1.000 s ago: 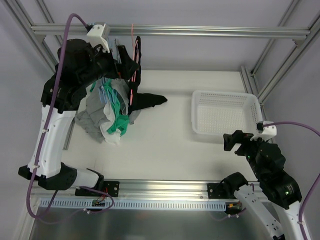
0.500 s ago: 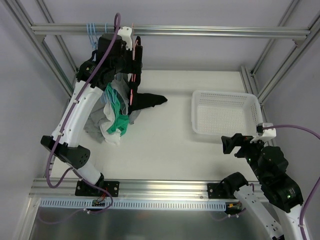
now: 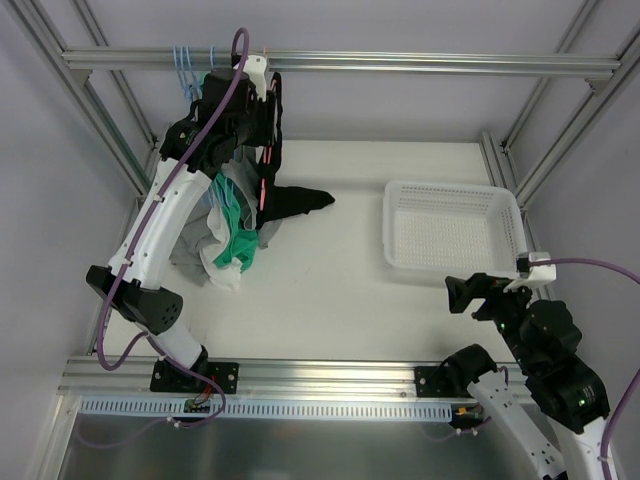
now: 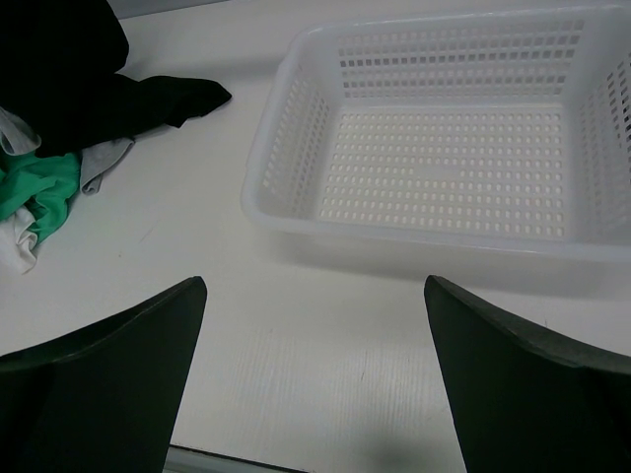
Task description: Remove the tank top from the hanger
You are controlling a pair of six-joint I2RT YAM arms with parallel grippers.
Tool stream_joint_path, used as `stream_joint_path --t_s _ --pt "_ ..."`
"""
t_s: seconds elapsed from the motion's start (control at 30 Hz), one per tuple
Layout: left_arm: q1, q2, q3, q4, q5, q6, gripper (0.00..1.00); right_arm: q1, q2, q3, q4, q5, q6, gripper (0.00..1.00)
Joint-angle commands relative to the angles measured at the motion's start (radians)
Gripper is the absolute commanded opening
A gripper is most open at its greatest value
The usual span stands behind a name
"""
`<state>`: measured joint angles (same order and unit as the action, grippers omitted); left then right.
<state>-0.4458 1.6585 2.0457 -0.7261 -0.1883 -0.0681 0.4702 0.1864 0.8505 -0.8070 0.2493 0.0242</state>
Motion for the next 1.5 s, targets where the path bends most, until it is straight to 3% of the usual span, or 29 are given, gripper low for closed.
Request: stream_joint_path --t_s 0.0,0.07,0.2,0.33,0.4,0.5,0.63,1.1,1.47 --pt "-0.007 -0.026 0.022 0.040 0.010 0.017 0.45 0.004 -0.016 0.016 0.006 0.019 -0.015 0.99" --pt "-0.007 -0.020 0.016 0.040 0.009 0.019 0.45 0.004 -0.016 0.015 0.005 0.022 -0.015 1.00" --pt "-0.007 -0.005 0.013 0.039 0.000 0.025 0.34 0.005 -0.018 0.015 0.002 0.024 -0.015 1.00" --pt "-0.007 0.009 0.014 0.040 0.015 0.024 0.32 0.004 -0.022 0.012 -0.001 0.027 -0.017 0.99" --pt "-0.008 0.011 0.016 0.040 0.016 0.019 0.23 0.005 -0.027 0.010 -0.003 0.028 -0.015 1.00" --pt "-0.008 0.018 0.025 0.040 0.030 0.017 0.19 0.005 -0.028 0.005 -0.003 0.030 -0.015 0.99" --pt "-0.008 0.023 0.034 0.040 0.020 0.011 0.01 0.005 -0.027 0.004 -0.003 0.030 -0.017 0.99" --pt "-0.028 -0.063 0.111 0.054 0.001 -0.071 0.00 0.005 -0.019 0.002 0.002 0.024 -0.009 0.99" --pt "-0.047 -0.155 0.036 0.056 0.079 -0.128 0.00 0.005 0.008 0.009 0.041 0.001 -0.015 0.99"
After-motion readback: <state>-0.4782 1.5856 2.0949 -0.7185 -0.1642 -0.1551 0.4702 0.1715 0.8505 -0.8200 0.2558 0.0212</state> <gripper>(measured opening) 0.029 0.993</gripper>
